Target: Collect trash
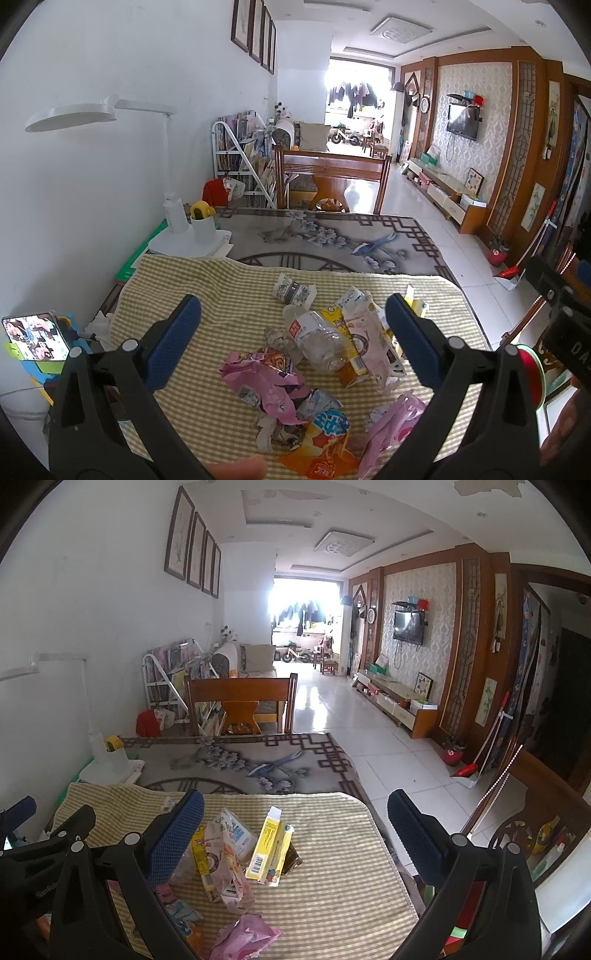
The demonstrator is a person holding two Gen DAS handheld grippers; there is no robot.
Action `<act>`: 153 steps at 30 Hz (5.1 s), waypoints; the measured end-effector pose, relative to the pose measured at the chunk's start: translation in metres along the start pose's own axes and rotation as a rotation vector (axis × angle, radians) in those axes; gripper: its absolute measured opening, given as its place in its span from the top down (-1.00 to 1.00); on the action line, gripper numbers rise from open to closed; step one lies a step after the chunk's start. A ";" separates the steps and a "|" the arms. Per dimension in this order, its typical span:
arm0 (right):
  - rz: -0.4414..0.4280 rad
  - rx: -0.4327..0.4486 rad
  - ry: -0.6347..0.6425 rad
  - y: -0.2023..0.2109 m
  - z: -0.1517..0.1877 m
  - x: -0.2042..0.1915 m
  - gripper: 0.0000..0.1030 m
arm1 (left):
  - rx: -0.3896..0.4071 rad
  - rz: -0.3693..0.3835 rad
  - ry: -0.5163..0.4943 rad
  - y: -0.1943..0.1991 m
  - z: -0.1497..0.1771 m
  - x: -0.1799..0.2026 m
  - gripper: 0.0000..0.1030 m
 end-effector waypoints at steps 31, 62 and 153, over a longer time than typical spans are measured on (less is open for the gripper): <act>-0.044 -0.095 -0.051 -0.022 0.032 0.000 -0.86 | -0.037 -0.002 -0.025 -0.018 0.028 -0.027 -0.90; -0.261 -0.698 -0.305 -0.053 0.218 -0.036 0.33 | -0.480 0.392 -0.103 -0.018 0.169 0.014 -0.40; 0.021 -0.432 -0.417 -0.050 0.179 0.414 -0.55 | -0.368 0.545 0.038 -0.002 0.119 0.409 -0.44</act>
Point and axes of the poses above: each gripper's, at about its wrist camera, not at the fingertips, and y roughly against the way its jaws point, x to its right, z to its underside, the point moved 8 cm from there along -y, roughly the way its jaws point, and after that the axes turned 13 degrees about x, right-handed, at the moved point
